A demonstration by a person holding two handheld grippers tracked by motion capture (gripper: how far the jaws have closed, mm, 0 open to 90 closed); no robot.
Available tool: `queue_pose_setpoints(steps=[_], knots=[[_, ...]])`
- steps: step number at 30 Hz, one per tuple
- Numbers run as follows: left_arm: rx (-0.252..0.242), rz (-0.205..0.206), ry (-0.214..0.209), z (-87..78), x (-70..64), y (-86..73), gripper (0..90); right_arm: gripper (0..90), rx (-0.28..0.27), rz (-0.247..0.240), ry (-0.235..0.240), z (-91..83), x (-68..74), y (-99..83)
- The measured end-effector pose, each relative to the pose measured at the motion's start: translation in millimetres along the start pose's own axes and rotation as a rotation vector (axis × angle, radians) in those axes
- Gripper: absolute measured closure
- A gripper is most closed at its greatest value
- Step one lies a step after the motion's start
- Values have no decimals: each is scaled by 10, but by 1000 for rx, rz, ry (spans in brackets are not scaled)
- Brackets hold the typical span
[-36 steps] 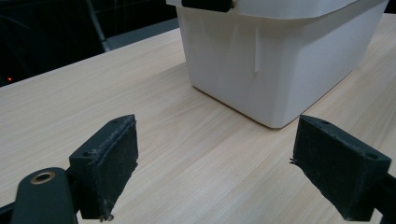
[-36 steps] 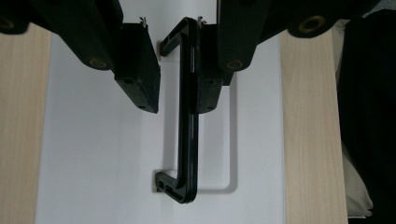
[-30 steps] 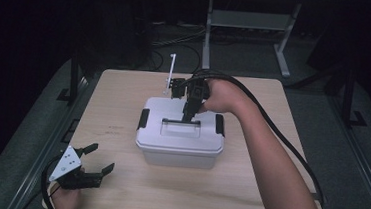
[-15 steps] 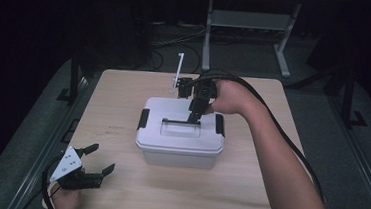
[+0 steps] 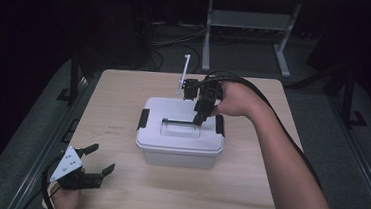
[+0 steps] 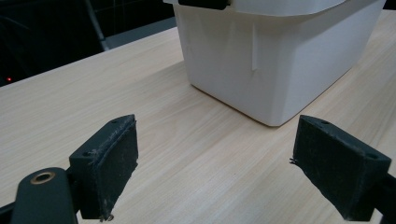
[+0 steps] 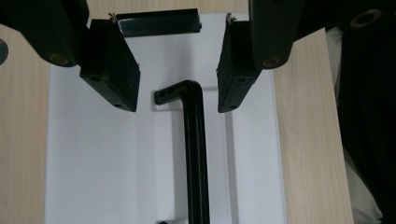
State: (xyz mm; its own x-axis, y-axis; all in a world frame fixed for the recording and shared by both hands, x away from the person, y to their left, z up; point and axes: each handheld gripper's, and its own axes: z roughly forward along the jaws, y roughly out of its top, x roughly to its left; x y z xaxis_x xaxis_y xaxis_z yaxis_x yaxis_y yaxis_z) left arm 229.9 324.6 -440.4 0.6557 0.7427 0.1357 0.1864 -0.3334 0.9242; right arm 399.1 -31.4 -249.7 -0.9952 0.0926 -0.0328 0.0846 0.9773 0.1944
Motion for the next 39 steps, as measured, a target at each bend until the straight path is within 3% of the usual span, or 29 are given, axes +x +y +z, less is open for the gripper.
queue_pose_setpoints(steps=[39], knots=[[4,6,0,16,-8,1,135,450,23,84,-22,-81,-5,-517]])
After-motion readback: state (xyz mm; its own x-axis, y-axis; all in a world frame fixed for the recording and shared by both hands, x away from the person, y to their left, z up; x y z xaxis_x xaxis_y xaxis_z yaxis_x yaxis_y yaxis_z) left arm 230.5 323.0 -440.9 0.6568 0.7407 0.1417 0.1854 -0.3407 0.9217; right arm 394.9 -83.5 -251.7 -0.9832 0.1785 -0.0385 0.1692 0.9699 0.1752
